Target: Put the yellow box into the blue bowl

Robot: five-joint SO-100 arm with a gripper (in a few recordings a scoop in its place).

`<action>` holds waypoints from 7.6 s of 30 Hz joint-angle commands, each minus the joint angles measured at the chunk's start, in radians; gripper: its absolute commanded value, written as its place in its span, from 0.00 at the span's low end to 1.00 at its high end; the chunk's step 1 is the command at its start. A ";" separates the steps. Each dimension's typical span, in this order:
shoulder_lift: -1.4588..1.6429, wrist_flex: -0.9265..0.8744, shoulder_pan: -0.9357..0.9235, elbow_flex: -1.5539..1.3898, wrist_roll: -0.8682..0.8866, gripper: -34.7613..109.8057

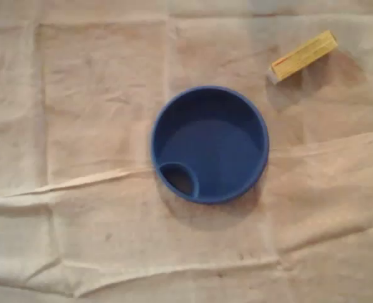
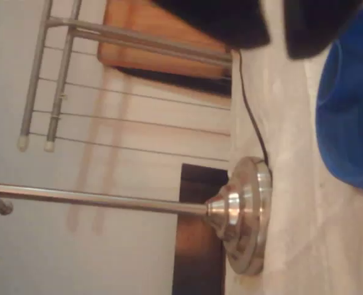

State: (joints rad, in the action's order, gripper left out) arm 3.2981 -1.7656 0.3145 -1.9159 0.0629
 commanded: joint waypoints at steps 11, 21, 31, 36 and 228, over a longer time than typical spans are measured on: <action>0.038 0.014 0.006 0.012 -0.005 0.24; 0.038 0.014 0.005 0.012 -0.005 0.24; 0.038 0.014 0.008 0.012 -0.005 0.24; 0.029 0.014 0.009 0.012 -0.006 0.24; -1.947 0.339 -0.020 0.285 -0.270 0.32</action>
State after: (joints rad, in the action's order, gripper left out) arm 1.3330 -1.4312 0.3007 -1.6644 -0.1979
